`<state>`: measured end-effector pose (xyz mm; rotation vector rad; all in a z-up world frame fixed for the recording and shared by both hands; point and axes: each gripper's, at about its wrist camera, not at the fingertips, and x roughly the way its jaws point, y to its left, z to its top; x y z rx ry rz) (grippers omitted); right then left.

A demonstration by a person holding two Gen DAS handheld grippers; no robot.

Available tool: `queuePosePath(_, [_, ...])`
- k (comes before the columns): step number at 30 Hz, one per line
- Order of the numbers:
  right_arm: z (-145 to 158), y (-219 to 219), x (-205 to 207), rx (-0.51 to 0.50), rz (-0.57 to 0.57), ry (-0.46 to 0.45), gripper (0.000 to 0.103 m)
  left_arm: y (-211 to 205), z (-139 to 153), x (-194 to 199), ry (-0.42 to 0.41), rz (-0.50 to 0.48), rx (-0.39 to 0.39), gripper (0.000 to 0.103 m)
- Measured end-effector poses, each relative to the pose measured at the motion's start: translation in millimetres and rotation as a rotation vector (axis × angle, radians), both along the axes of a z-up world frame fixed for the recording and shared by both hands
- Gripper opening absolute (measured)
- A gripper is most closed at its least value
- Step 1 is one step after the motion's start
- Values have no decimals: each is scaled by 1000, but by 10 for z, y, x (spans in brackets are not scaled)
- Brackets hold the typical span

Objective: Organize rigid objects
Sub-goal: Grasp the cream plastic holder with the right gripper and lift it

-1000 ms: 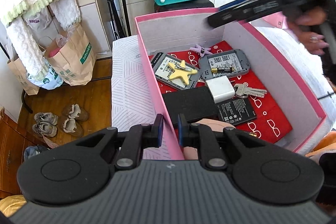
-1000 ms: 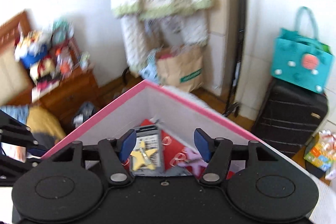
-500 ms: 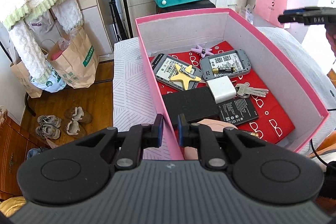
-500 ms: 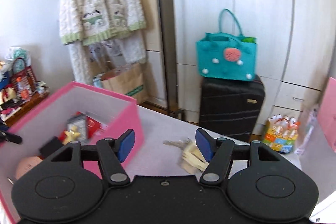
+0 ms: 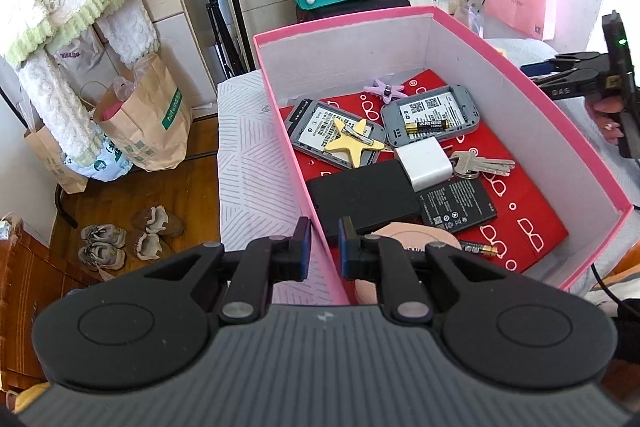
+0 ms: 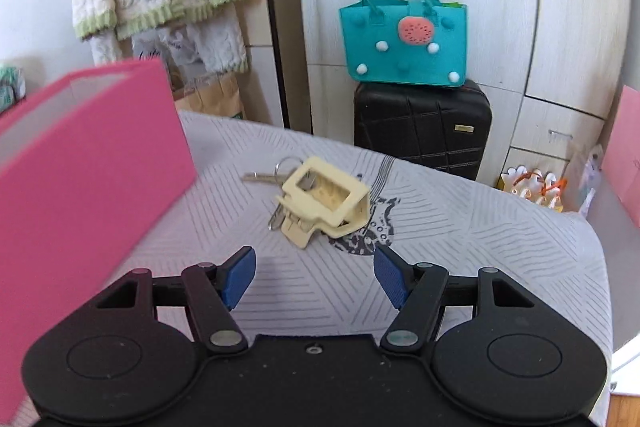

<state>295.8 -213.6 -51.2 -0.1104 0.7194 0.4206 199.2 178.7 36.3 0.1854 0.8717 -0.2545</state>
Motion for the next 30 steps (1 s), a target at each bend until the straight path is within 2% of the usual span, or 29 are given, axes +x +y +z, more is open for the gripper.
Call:
queuePosePath(4, [-27, 113, 56, -76, 20, -72, 73, -3, -11, -9, -1, -7, 2, 12])
queuePosePath(7, [-15, 110, 155, -90, 33, -95, 73, 5, -12, -9, -3, -9, 2, 12])
queuePosePath(12, [-43, 21, 297, -35, 46, -87, 75, 3, -19, -8, -3, -16, -5, 12])
queuePosePath(17, [-44, 39, 316, -25, 48, -95, 75, 20, -29, -16, -5, -23, -12, 12])
queuePosePath(18, [-34, 47, 299, -21, 50, -104, 74, 19, -30, -18, -4, -24, -14, 12])
queuePosePath(20, [-4, 69, 268, -20, 51, -107, 60, 17, -31, -22, -6, -29, -13, 12])
queuePosePath(23, [102, 90, 159, -17, 16, -140, 60, 7, -33, -13, -9, -37, -7, 12])
queuePosePath(30, [497, 224, -377, 62, 75, -203, 60, -8, -35, -12, -11, -54, 11, 13])
